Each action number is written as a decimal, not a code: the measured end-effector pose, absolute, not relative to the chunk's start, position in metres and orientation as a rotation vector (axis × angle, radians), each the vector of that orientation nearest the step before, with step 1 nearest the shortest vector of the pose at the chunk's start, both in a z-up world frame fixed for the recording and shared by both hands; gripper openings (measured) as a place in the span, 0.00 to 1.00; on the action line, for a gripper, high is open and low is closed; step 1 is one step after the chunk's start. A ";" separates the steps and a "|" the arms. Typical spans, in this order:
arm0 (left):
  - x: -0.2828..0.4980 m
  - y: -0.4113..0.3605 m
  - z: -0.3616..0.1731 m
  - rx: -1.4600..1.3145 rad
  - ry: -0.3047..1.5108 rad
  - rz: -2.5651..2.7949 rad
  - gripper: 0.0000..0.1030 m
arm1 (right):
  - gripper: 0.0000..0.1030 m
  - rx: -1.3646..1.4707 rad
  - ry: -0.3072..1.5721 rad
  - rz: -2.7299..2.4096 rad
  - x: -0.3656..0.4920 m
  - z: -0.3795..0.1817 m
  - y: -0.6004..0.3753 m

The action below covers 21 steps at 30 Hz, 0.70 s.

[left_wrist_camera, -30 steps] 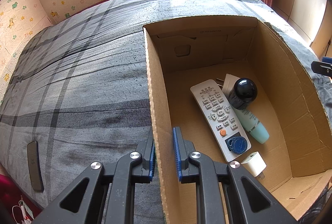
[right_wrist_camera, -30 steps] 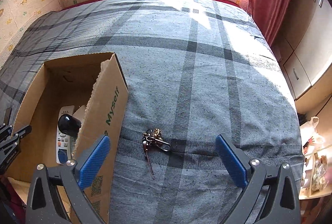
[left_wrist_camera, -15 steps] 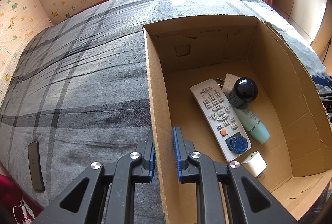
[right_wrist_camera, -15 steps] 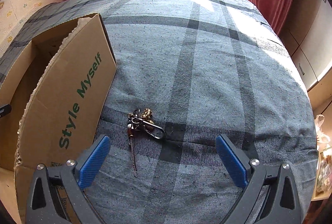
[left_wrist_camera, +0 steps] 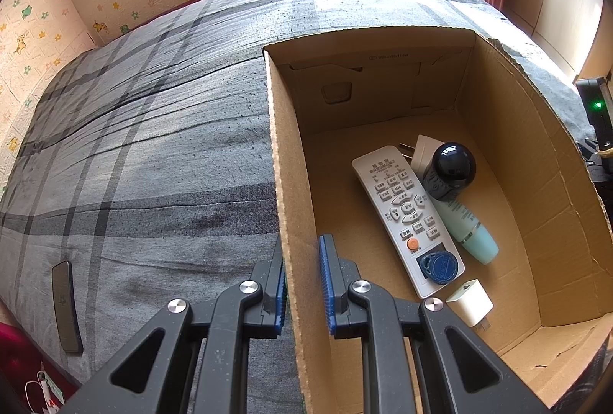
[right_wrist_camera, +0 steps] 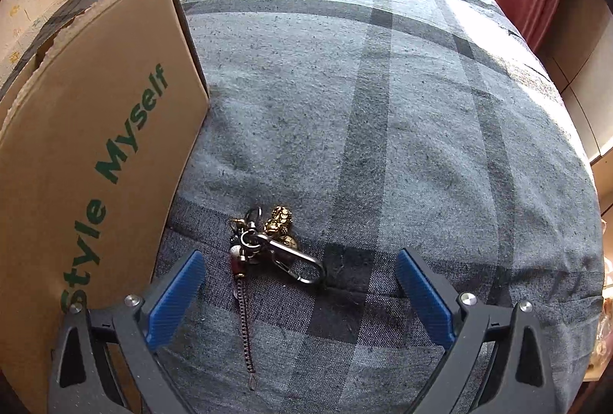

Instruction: Organize rigid objects

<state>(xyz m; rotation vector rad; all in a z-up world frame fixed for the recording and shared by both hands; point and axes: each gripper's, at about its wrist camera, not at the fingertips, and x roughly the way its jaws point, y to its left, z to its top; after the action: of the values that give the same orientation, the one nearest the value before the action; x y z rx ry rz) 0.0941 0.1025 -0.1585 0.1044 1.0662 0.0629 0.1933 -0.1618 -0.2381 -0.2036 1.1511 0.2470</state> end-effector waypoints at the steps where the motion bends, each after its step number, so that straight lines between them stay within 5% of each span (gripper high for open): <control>1: 0.094 0.102 -0.159 0.105 1.066 0.064 0.16 | 0.96 -0.196 1.154 0.250 0.195 -0.240 -0.161; 21: 0.096 0.103 -0.160 0.100 1.069 0.073 0.16 | 0.98 -0.163 1.224 0.268 0.213 -0.270 -0.166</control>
<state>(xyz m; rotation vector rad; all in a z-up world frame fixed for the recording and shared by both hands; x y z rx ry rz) 0.0955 0.1026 -0.1603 0.1003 1.0691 0.0733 0.2131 -0.1662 -0.2703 -0.1630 1.2244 0.2675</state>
